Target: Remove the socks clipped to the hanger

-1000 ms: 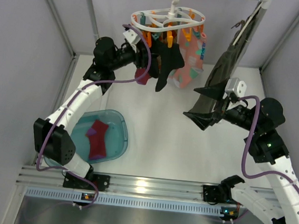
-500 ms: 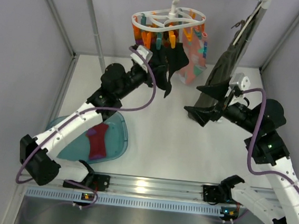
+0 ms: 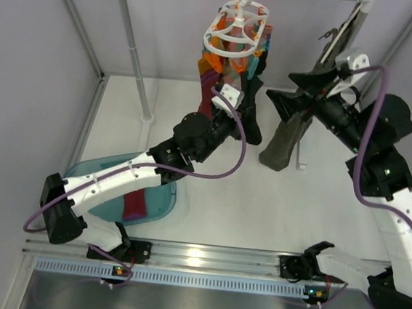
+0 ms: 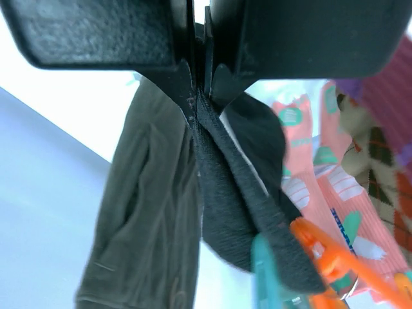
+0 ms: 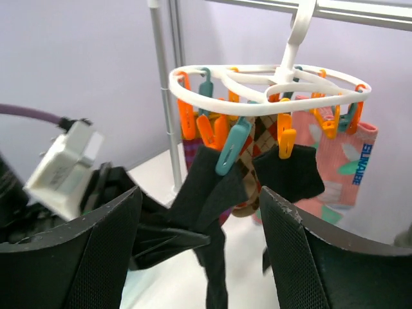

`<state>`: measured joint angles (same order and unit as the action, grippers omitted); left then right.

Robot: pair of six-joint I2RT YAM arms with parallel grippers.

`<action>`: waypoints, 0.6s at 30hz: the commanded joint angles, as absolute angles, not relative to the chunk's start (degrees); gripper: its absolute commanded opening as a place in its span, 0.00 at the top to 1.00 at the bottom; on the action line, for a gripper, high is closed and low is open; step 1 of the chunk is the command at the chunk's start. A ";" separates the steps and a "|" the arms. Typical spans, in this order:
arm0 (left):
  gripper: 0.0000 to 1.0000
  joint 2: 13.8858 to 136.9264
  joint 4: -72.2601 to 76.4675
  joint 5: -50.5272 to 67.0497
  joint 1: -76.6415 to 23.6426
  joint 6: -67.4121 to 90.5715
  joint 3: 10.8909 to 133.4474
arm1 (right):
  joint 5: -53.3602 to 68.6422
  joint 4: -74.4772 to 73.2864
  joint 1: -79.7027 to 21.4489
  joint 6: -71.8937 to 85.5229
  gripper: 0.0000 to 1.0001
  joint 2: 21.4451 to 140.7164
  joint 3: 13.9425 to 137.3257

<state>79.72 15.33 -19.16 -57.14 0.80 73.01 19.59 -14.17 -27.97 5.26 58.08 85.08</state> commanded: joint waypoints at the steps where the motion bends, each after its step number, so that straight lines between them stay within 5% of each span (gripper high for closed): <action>1: 1.00 75.77 17.58 -21.62 -57.22 2.81 71.11 | 19.41 -20.39 -28.57 2.29 0.30 65.36 92.44; 18: 1.00 65.48 13.54 23.11 -36.83 25.04 65.65 | 50.96 -1.87 -20.74 21.94 0.34 83.13 100.55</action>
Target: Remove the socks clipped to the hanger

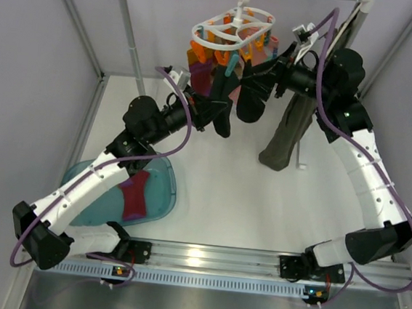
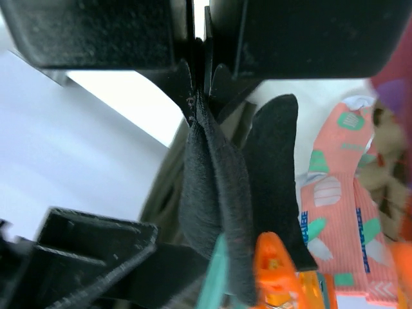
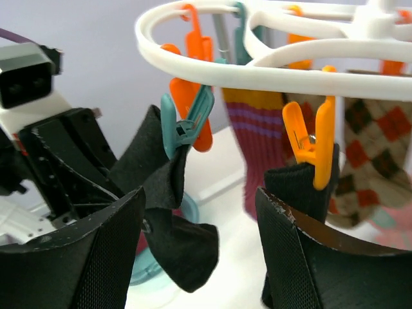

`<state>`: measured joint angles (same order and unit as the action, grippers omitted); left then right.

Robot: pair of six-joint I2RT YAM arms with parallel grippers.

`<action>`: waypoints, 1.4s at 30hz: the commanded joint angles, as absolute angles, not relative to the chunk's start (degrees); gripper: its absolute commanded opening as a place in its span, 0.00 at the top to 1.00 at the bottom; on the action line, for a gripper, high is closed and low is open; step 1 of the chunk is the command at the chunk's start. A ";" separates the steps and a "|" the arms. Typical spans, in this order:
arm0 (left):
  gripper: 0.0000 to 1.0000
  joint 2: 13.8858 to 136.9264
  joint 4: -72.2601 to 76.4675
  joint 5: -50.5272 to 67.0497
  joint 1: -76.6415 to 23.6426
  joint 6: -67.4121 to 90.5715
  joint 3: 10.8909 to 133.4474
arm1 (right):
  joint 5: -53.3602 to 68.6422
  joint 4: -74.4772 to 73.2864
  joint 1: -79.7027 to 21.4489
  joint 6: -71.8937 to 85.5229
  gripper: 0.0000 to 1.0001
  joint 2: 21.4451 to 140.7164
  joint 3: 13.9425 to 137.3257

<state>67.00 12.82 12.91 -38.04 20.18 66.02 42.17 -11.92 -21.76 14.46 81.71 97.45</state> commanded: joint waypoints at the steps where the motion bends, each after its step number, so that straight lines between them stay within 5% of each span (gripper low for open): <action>1: 1.00 65.48 13.54 23.99 -36.30 25.48 65.74 | 52.37 -0.63 -20.83 23.28 0.34 83.41 99.94; 22: 1.00 67.06 13.62 33.31 -35.59 29.62 67.24 | 52.47 12.64 -24.78 34.27 0.33 96.59 110.12; 28: 1.00 67.15 13.54 33.66 -35.51 29.27 67.41 | 53.52 17.48 -24.79 37.96 0.52 97.38 108.90; 32: 1.00 67.24 13.54 32.26 -35.16 29.53 66.27 | 52.83 20.65 -24.79 39.90 0.86 97.38 107.67; 35: 1.00 65.84 13.27 29.54 -34.63 29.09 63.99 | 50.72 20.22 -24.79 39.64 0.94 96.77 106.96; 39: 1.00 60.31 3.62 18.48 -33.93 27.16 60.47 | 49.83 19.34 -24.78 39.03 0.87 96.50 106.70; 42: 1.00 55.56 -8.64 7.59 -33.93 26.54 60.99 | 49.75 19.60 -24.70 39.02 0.45 95.80 105.04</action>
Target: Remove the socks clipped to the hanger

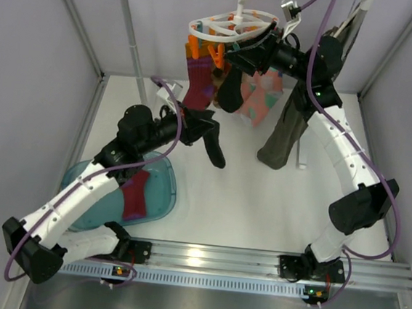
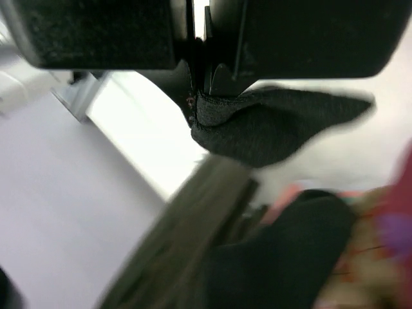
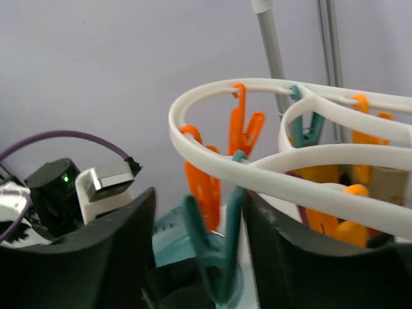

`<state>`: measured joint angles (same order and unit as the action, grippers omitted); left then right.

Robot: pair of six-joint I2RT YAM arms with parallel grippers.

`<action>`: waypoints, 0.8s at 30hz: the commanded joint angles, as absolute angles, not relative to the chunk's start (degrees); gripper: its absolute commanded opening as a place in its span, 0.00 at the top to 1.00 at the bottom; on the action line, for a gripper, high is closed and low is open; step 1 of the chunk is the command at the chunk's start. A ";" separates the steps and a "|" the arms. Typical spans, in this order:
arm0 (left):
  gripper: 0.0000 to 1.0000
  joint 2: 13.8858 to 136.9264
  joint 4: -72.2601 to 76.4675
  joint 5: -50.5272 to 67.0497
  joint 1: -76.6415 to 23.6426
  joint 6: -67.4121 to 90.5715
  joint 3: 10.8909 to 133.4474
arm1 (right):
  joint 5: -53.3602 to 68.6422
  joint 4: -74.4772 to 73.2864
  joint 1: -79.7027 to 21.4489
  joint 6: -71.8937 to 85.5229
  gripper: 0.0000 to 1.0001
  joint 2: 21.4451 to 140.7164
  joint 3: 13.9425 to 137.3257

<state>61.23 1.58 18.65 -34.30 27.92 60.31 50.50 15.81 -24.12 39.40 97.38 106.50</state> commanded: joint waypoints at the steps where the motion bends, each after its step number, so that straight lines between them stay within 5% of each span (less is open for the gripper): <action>1: 0.99 53.37 -11.83 -1.49 -33.93 27.15 61.34 | 49.66 19.43 -24.78 39.02 0.37 95.37 104.42; 3: 0.99 50.99 -17.63 -9.89 -33.93 28.03 61.96 | 49.83 18.46 -24.70 38.32 0.28 93.70 102.58; 6: 0.98 47.64 -28.19 -24.14 -34.01 29.27 62.84 | 49.23 15.22 -24.70 34.91 0.01 89.05 97.84; 14: 1.00 45.53 -48.15 -39.28 -33.93 33.39 61.35 | 36.76 -13.84 -24.70 14.45 0.01 74.56 85.63; 24: 1.00 48.25 -54.93 -42.63 -33.05 44.90 54.85 | 16.79 -22.41 -23.73 9.14 0.01 58.63 71.55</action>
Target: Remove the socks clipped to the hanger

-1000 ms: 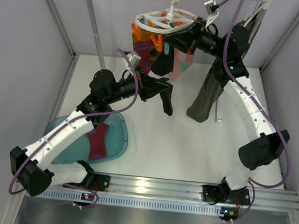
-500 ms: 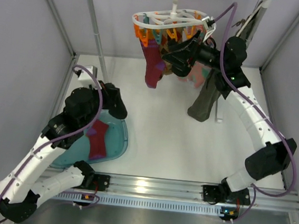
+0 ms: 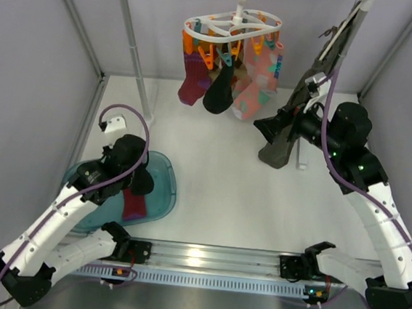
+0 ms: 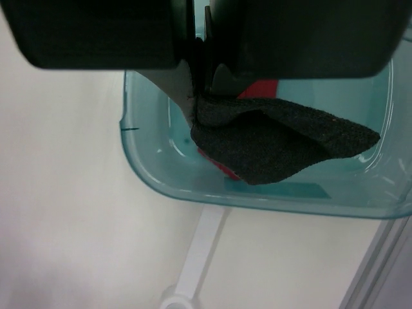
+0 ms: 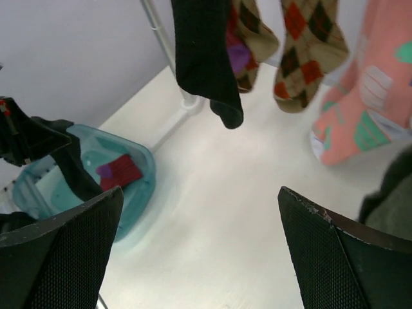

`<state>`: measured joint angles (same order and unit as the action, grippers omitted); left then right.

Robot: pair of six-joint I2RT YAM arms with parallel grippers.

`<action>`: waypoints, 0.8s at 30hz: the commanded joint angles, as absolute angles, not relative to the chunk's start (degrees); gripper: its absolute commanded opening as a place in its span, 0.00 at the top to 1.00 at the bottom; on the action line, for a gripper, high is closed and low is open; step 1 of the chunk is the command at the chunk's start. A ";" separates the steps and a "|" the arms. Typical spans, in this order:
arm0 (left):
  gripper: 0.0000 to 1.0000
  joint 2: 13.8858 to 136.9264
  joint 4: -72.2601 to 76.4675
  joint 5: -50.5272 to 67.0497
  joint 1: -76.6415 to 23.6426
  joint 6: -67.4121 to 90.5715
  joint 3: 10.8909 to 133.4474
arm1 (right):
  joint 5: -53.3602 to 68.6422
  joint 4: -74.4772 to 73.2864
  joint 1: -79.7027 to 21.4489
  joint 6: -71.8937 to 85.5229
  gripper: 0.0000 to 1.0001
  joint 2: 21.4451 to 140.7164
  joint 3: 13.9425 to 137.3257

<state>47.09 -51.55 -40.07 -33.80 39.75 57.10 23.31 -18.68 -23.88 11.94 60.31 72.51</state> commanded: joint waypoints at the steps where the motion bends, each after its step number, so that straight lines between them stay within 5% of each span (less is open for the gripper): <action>1: 1.00 48.77 -54.84 -42.54 -32.70 45.52 53.97 | 16.70 -22.33 -23.73 9.31 0.01 58.28 71.19; 5: 1.00 50.53 -54.67 -39.03 -31.91 47.55 52.65 | 15.82 -22.50 -23.73 9.41 0.01 57.92 70.23; 8: 0.49 50.10 -54.67 -36.83 -31.99 47.46 52.91 | 13.46 -23.11 -23.56 9.49 0.01 58.88 70.66; 9: 0.15 49.58 -54.75 -36.30 -31.99 47.29 53.17 | 13.19 -23.03 -23.47 9.49 0.01 59.06 70.75; 11: 0.02 47.39 -54.84 -33.94 -31.99 46.68 53.96 | 12.31 -22.77 -23.12 9.75 0.01 59.50 70.84; 16: 0.02 44.47 -52.66 -27.35 -32.08 43.61 58.80 | 14.15 -18.64 -21.89 10.37 0.01 58.63 68.83; 24: 0.02 52.37 -2.72 7.62 -32.08 22.52 51.69 | 22.75 -4.66 -21.80 15.20 0.01 55.37 61.96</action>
